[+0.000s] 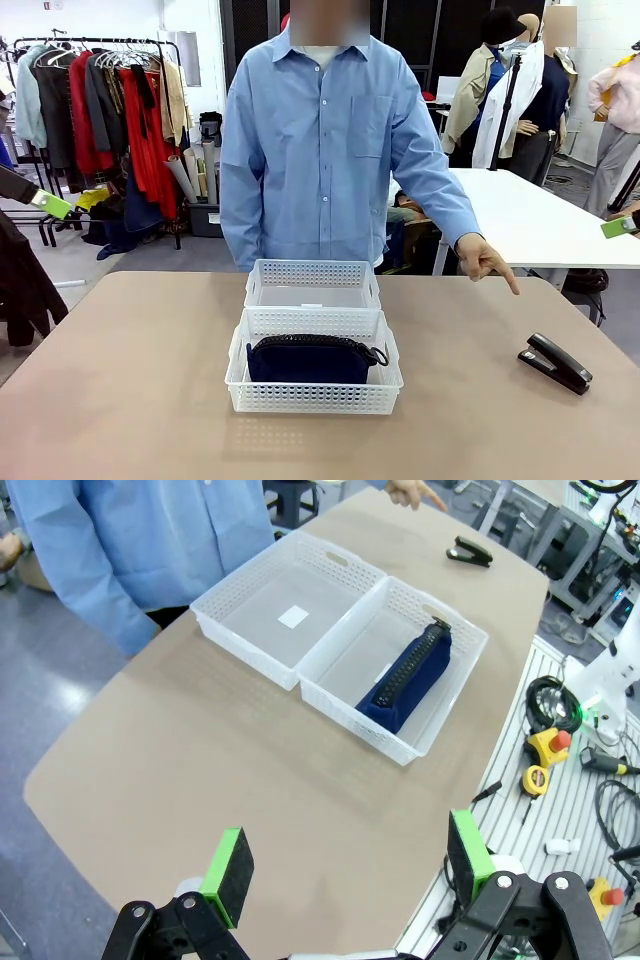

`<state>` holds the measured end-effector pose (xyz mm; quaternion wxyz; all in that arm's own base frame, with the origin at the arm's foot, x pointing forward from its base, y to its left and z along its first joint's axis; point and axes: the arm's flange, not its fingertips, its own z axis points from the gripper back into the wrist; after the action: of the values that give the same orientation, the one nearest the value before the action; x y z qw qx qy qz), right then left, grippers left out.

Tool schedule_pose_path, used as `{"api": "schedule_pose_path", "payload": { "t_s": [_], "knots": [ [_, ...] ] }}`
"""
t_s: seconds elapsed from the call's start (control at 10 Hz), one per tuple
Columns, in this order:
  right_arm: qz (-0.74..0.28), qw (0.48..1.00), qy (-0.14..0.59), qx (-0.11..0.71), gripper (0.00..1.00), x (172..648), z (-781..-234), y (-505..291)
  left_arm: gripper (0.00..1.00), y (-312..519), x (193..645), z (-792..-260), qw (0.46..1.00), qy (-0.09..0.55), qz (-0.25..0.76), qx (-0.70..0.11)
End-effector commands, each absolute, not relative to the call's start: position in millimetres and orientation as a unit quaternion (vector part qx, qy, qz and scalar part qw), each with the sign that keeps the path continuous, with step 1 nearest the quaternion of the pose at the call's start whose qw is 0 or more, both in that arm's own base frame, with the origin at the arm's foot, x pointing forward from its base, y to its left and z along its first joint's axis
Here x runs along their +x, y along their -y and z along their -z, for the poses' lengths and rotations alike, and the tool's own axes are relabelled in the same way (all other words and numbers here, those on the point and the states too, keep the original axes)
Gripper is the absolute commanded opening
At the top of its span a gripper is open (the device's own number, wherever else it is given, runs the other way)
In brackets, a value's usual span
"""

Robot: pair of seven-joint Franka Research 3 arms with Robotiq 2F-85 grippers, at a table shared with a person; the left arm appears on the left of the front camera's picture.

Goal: Distribute items into two baskets.
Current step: Pick up the Stapler that the person points to.

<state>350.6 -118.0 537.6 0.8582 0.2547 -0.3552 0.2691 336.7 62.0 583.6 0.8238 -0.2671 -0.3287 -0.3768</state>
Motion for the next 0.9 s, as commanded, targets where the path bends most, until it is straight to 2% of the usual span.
{"api": "schedule_pose_path", "payload": {
  "t_s": [0.0, 0.4, 0.8],
  "knots": [
    [-0.292, 0.877, 0.302, 0.234, 1.0, 391.6, -545.2, 109.7, 1.0, -61.7, 337.0, -584.4, 0.82, 0.331, 0.379, -0.271],
    [-0.279, 0.921, 0.2, 0.186, 1.0, 452.2, -526.9, 91.1, 1.0, -61.7, 337.0, -584.4, 0.82, 0.331, 0.379, -0.271],
    [-0.266, 0.953, 0.12, 0.088, 1.0, 470.8, -494.2, 75.4, 1.0, -61.7, 337.0, -584.4, 0.82, 0.331, 0.379, -0.271]
  ]
}}
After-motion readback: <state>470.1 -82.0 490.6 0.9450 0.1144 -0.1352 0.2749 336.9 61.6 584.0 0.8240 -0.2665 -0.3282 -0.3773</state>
